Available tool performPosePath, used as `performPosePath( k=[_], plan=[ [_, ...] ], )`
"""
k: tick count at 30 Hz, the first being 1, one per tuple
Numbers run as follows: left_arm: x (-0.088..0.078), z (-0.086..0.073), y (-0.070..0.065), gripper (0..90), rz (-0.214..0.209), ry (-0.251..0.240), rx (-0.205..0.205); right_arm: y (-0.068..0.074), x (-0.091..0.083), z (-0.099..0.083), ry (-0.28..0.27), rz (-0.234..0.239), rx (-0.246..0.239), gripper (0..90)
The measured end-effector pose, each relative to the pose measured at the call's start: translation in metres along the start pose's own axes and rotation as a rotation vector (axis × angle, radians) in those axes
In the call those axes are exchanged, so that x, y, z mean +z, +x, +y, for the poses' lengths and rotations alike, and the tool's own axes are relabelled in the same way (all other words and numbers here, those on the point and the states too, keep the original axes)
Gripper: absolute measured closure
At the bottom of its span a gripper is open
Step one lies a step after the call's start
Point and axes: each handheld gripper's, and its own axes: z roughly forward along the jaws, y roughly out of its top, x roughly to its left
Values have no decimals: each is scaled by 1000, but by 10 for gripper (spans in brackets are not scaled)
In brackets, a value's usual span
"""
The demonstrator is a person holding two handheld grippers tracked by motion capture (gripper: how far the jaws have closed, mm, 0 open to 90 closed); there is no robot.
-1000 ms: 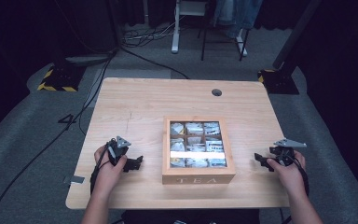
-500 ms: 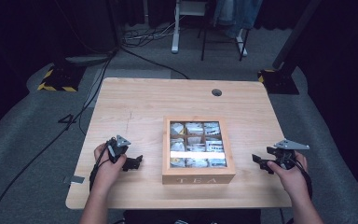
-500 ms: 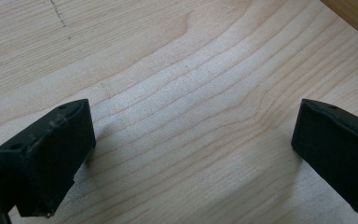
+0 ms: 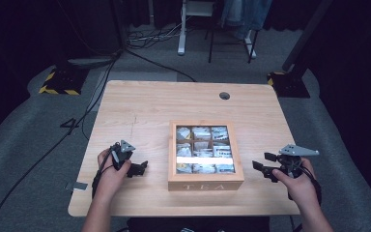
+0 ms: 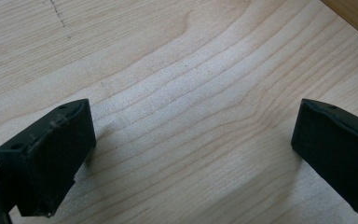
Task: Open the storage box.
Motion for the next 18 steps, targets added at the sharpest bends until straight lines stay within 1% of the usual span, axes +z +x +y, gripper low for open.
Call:
performPosePath(
  k=[1,3,4,5,6,7,9,10,13,18],
  plan=[
    [0,0,0,3,-1,1,0,7,-1,2,-3,18,-23,317],
    [0,0,0,3,0,0,0,12,-2,3,-4,32,-31,311],
    [0,0,0,3,0,0,0,12,-2,3,-4,32,-31,311],
    [0,0,0,2,2,0,2,18,-3,5,-8,58,-49,309],
    [0,0,0,3,2,0,2,20,-3,5,-7,66,-51,307],
    [0,0,0,3,2,-1,2,23,-3,6,-5,82,-44,307],
    [0,0,0,2,0,1,-1,28,-2,6,2,112,-45,304],
    [0,0,0,3,0,1,-1,31,-1,6,-1,119,-43,300],
    [0,0,0,3,-1,0,-1,38,3,6,7,150,-61,279],
    [0,0,0,3,2,-1,1,45,10,4,14,172,-61,246]
  ],
)
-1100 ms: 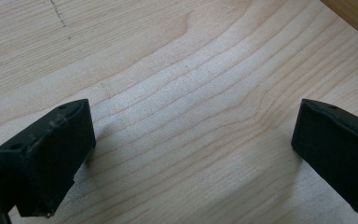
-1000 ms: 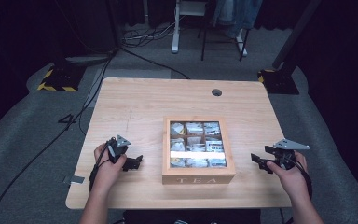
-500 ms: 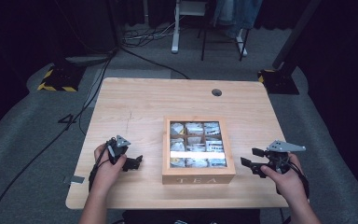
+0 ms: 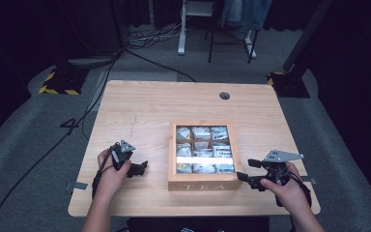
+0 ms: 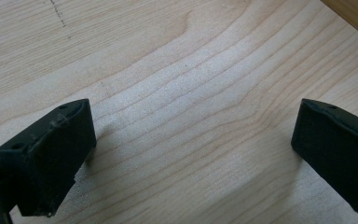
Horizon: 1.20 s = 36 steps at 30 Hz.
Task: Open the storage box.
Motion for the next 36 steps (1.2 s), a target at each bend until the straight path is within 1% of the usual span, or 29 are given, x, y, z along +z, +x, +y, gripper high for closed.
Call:
performPosePath(
  k=[2,3,6,7,12,14,16,17,20,21,22,23,24,29,32,36],
  plan=[
    [0,0,0,3,-2,1,0,1,2,0,1,6,-5,240],
    [0,0,0,3,-2,2,-1,3,5,-1,7,18,-10,216],
    [0,0,0,3,0,0,0,5,9,-2,11,25,-15,189],
    [0,0,0,3,-2,2,-1,7,12,-3,18,34,-21,178],
    [0,0,0,4,2,-1,3,12,20,-5,39,44,-48,146],
    [0,0,0,4,2,1,1,14,23,-6,45,36,-56,119],
    [0,0,0,4,2,0,1,15,24,-6,48,32,-59,110],
    [0,0,0,4,2,1,1,16,26,-7,60,29,-66,92],
    [0,0,0,4,2,-1,3,17,28,-8,71,30,-68,84],
    [0,0,0,4,2,1,1,17,30,-9,84,17,-85,88],
    [0,0,0,4,2,-1,2,18,33,-10,106,7,-93,98],
    [0,0,0,4,2,1,1,18,34,-12,111,1,-96,98],
    [0,0,0,4,2,1,1,18,35,-12,121,0,-98,98],
    [0,0,0,4,2,-1,3,18,36,-13,173,-15,-149,155],
    [0,0,0,4,2,1,1,18,34,-11,188,-14,-155,178],
    [0,0,0,4,2,1,1,19,32,-9,189,-19,-163,187]
  ],
)
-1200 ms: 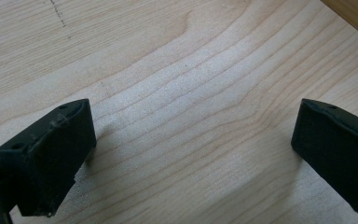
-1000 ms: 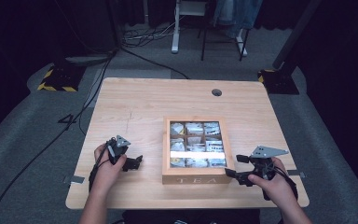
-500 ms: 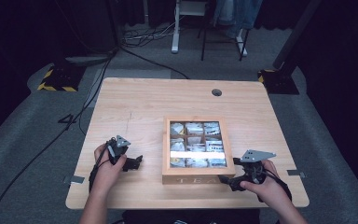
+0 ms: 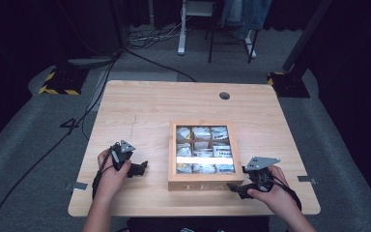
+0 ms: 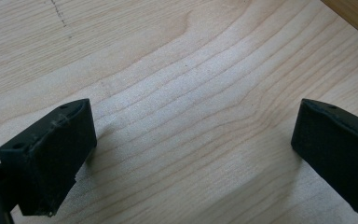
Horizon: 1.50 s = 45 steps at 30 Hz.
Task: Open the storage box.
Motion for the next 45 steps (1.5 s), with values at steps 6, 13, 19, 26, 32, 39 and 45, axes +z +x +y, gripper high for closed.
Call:
performPosePath(
  k=[6,13,19,26,32,39,45],
  plan=[
    [0,0,0,4,-1,0,0,2,-7,4,-11,-15,-10,197],
    [0,0,0,4,0,-1,1,5,-14,7,-34,-31,-15,286],
    [0,0,0,4,0,-1,2,3,-21,9,-73,1,37,379],
    [0,0,0,4,0,0,-1,2,-23,10,-78,13,53,387],
    [0,0,0,4,0,-1,1,0,-29,15,-101,31,76,388],
    [0,0,0,4,-1,-1,-1,0,-34,19,-134,7,73,448],
    [0,0,0,4,-1,0,-1,-3,-40,23,-159,9,90,503]
  ],
)
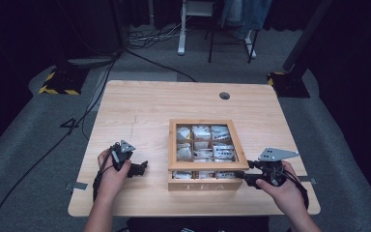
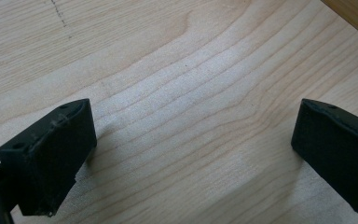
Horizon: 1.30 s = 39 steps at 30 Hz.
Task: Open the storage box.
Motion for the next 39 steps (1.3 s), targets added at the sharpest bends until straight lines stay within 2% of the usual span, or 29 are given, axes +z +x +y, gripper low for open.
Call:
performPosePath(
  k=[16,23,34,39],
  plan=[
    [1,1,0,1,-5,2,2,-11,-6,25,-60,15,23,567],
    [2,2,1,1,-11,0,2,-19,0,42,-94,11,27,622],
    [4,5,-3,2,-19,1,16,-26,4,53,-159,11,28,680],
    [4,5,-4,2,-20,3,18,-26,5,58,-175,-9,12,693]
  ],
)
